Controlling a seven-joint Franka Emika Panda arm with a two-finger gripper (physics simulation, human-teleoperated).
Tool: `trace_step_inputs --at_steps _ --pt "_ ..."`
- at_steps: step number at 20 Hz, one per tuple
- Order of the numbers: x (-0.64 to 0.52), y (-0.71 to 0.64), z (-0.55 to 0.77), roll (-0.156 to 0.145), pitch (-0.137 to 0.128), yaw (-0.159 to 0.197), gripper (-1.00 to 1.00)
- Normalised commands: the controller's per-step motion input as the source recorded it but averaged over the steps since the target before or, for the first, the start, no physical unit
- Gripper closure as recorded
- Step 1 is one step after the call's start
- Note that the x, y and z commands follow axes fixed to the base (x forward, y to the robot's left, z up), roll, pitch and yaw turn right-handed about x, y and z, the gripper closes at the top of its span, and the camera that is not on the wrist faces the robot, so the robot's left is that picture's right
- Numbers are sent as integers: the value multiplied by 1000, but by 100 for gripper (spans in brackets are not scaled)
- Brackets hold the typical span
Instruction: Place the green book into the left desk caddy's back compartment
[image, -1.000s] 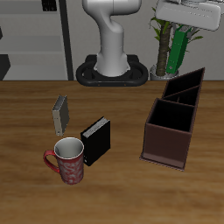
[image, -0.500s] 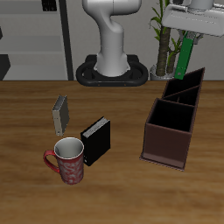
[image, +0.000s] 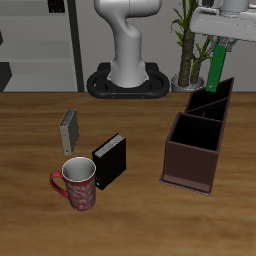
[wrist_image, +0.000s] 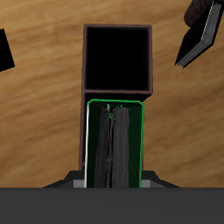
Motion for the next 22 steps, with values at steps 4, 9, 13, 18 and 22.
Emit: trace_step_inputs --at_steps 4,9,13,18,22 --pt "83 -6 23 10 -7 -21 100" --pt "135 50 -124 17 10 14 100" --pt "154 42 -215 11 40 -15 100" --pt "44 74 -183 19 13 15 100" --pt "83 -32 -172 -6 27 -17 100"
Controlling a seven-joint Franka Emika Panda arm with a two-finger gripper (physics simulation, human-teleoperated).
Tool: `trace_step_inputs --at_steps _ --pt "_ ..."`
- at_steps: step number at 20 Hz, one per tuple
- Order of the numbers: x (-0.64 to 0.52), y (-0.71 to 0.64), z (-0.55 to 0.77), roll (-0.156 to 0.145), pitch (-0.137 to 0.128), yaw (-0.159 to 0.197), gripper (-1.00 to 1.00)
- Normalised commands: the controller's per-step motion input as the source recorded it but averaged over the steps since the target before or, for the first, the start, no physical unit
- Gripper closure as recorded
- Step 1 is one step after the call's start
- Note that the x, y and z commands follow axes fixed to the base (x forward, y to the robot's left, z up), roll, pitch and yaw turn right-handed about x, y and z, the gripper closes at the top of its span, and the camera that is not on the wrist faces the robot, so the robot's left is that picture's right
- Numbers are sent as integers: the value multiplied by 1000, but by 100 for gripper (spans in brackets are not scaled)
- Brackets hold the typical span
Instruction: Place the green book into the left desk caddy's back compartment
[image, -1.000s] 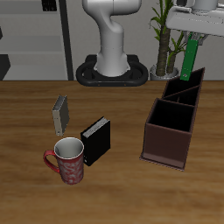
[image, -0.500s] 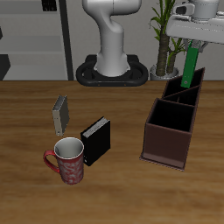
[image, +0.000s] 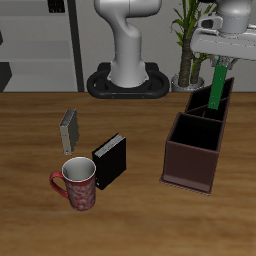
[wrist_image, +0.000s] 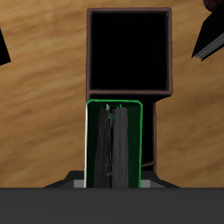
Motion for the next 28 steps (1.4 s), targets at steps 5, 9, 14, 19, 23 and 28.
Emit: trace_step_inputs --at_steps 5,9,14,19,23,28 --pt "46 11 -156 4 14 11 100" --pt "48 -44 -126 -6 14 -5 100" --pt "75 -49 -197 -3 27 -7 100" --pt "109 -42 -200 -8 25 -7 100" --pt "67 -17 -234 0 37 -18 100" --pt "6 27 -203 5 9 -2 100"
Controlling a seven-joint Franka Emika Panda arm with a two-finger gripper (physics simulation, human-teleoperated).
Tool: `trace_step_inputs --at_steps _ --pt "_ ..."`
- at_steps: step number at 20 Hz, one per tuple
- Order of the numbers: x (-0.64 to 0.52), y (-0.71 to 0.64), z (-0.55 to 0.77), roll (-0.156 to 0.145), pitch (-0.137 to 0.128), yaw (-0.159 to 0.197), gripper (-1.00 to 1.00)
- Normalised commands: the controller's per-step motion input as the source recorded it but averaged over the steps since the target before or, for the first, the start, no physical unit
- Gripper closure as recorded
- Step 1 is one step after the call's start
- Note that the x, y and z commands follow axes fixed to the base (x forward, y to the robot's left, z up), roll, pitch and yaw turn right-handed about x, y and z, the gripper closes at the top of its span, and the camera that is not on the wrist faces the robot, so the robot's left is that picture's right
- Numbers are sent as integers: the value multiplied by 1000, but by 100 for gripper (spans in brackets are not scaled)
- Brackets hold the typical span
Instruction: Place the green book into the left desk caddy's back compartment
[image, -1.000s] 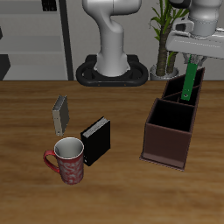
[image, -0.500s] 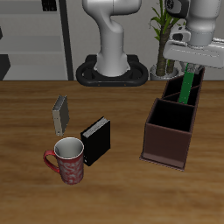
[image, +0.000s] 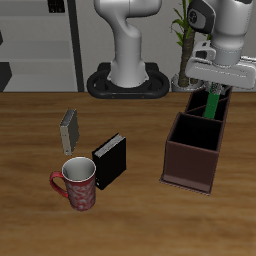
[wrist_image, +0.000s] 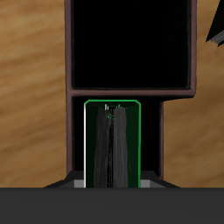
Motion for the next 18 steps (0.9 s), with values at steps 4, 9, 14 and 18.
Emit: trace_step_inputs --at_steps 4,9,14,18 --pt "44 74 -343 22 45 -4 100" --pt "97 37 -196 0 26 10 100" --pt "105 9 -214 -2 28 1 100" --pt "77 -33 -105 -8 27 -2 100"
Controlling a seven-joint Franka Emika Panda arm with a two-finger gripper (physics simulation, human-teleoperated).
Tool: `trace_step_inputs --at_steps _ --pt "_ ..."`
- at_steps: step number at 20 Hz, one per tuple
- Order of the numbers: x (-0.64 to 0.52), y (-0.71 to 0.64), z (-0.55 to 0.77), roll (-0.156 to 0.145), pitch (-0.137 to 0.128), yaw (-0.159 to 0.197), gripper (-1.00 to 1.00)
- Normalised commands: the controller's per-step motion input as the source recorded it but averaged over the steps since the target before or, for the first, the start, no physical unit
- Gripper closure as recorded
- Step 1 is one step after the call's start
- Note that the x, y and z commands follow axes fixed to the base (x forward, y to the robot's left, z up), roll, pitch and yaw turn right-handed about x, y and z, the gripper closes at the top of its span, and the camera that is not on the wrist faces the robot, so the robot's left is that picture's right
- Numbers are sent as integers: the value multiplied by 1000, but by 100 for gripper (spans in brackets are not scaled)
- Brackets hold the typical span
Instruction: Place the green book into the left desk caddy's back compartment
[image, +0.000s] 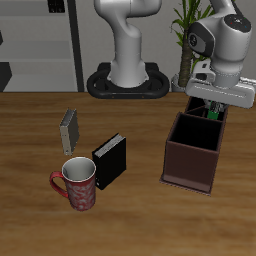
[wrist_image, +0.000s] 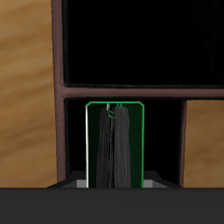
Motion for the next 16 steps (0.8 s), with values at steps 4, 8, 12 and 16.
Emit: trace_step_inputs --at_steps 4,8,12,16 --pt "-6 -103 -2 -31 23 -21 -100" --pt "38 -40 36 -9 6 2 -100" --pt "9 -39 77 -9 -9 -1 -100" --pt "-21 -22 96 -4 -20 17 -100"
